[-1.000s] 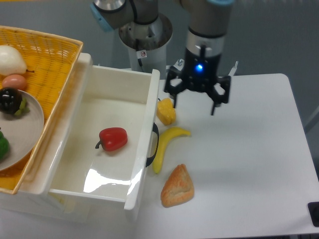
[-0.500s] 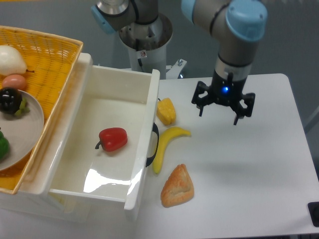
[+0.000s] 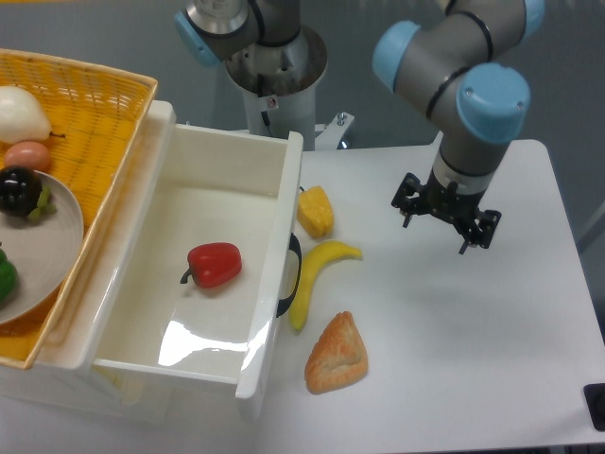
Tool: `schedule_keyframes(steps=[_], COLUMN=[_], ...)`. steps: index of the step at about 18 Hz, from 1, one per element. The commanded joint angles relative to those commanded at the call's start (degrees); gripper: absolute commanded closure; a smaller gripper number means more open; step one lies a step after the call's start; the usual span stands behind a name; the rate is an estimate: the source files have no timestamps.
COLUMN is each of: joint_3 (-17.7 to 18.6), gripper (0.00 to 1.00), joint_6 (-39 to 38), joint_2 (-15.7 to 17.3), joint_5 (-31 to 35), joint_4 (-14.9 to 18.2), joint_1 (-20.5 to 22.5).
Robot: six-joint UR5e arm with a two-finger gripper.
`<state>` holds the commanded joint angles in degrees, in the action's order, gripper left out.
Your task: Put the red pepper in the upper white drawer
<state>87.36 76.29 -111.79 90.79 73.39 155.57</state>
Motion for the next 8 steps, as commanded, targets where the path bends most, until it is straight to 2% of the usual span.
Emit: schedule_keyframes(steps=[8], joint_3=[-0.4], gripper=[0.0], joint_6=[1.0], joint_2=[-1.2], joint_5=[-0.1], joint_4=[-0.2], joint_1=[0.4])
